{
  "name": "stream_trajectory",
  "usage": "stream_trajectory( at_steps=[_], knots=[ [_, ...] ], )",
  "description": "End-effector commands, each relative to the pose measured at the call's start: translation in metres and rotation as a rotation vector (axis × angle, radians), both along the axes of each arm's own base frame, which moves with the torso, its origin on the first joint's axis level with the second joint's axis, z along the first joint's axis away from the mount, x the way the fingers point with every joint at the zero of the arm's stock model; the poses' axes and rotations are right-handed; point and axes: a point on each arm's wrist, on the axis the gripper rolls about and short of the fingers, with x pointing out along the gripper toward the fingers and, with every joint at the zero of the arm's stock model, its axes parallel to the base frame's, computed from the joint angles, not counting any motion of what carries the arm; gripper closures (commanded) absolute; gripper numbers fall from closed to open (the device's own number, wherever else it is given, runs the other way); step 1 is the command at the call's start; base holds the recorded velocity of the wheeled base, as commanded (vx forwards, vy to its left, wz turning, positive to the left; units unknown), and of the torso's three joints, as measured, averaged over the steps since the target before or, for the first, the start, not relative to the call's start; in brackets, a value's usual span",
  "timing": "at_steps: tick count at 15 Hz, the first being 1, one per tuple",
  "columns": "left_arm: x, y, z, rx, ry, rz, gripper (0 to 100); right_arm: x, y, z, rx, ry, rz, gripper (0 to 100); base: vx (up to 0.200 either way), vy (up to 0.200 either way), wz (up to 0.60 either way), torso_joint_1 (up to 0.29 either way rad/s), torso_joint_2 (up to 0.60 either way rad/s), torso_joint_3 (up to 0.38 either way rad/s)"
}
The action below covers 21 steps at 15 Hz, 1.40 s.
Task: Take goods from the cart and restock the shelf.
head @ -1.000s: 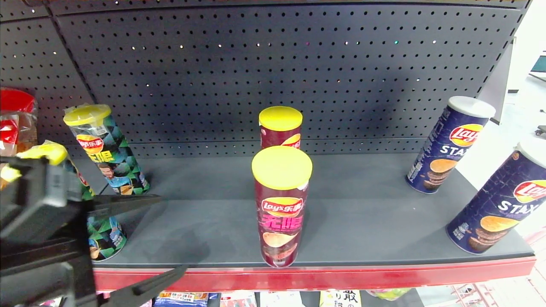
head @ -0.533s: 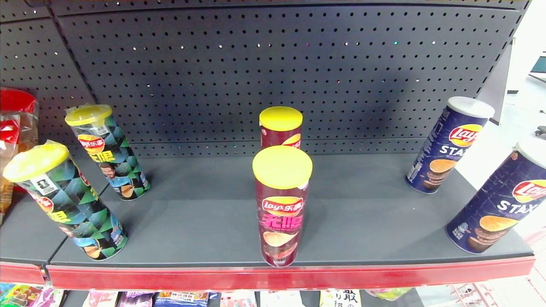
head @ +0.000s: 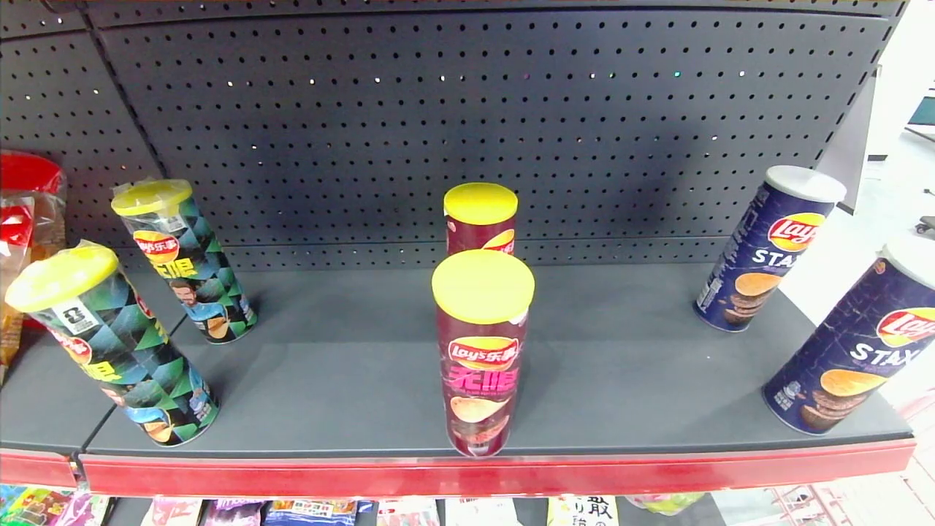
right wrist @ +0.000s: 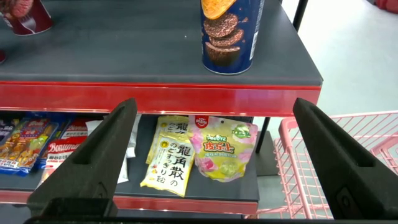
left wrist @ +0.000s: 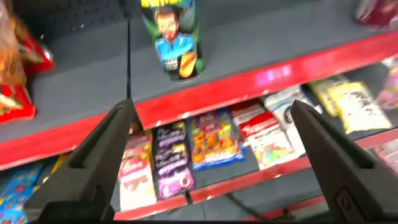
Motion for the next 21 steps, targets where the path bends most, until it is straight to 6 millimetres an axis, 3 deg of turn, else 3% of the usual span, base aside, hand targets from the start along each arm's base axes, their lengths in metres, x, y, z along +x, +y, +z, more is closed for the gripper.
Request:
stream_trajectory(
  at_steps=[1, 7, 9, 10, 11, 13, 17, 20, 21],
  knots=[
    [0.004, -0.001, -0.01, 0.008, 0.031, 0.028, 0, 0.0, 0.0, 0.0, 0.0, -0.001, 0.001, 0, 0.0, 0.0, 0.0, 0.0, 0.0, 0.0],
    [0.025, -0.007, -0.03, -0.121, -0.041, 0.079, 0, 0.0, 0.0, 0.0, 0.001, -0.002, 0.003, 0, 0.0, 0.0, 0.0, 0.0, 0.0, 0.0],
    [0.025, -0.012, -0.03, -0.061, -0.063, -0.182, 0, 0.0, 0.0, 0.002, -0.009, -0.014, 0.014, 0, 0.0, 0.0, 0.0, 0.0, 0.0, 0.0],
    [0.026, -0.015, -0.032, -0.038, -0.086, -0.266, 0, -0.007, 0.002, 0.042, 0.037, -0.102, 0.125, 0, 0.0, 0.0, 0.0, 0.0, 0.0, 0.0],
    [0.028, -0.014, -0.033, -0.061, -0.094, -0.208, 0, 0.002, 0.003, 0.076, 0.097, -0.057, 0.2, 0, 0.0, 0.0, 0.0, 0.0, 0.0, 0.0],
    [0.031, -0.009, -0.035, -0.125, -0.105, 0.061, 0, 0.024, 0.003, 0.116, 0.077, -0.011, 0.2, 0, 0.0, 0.0, 0.0, 0.0, 0.0, 0.0],
    [0.031, -0.01, -0.034, -0.161, -0.098, -0.005, 0, 0.009, 0.001, 0.064, -0.011, -0.009, 0.079, 0, 0.0, 0.0, 0.0, 0.0, 0.0, 0.0],
    [0.03, -0.015, -0.034, -0.124, -0.097, -0.221, 0, 0.009, 0.001, 0.064, -0.081, 0.009, 0.059, 0, 0.0, 0.0, 0.0, 0.0, 0.0, 0.0],
    [0.03, -0.014, -0.035, -0.138, -0.094, -0.192, 0, 0.01, 0.001, 0.064, -0.09, 0.011, 0.062, 0, 0.0, 0.0, 0.0, 0.0, 0.0, 0.0]
  ],
)
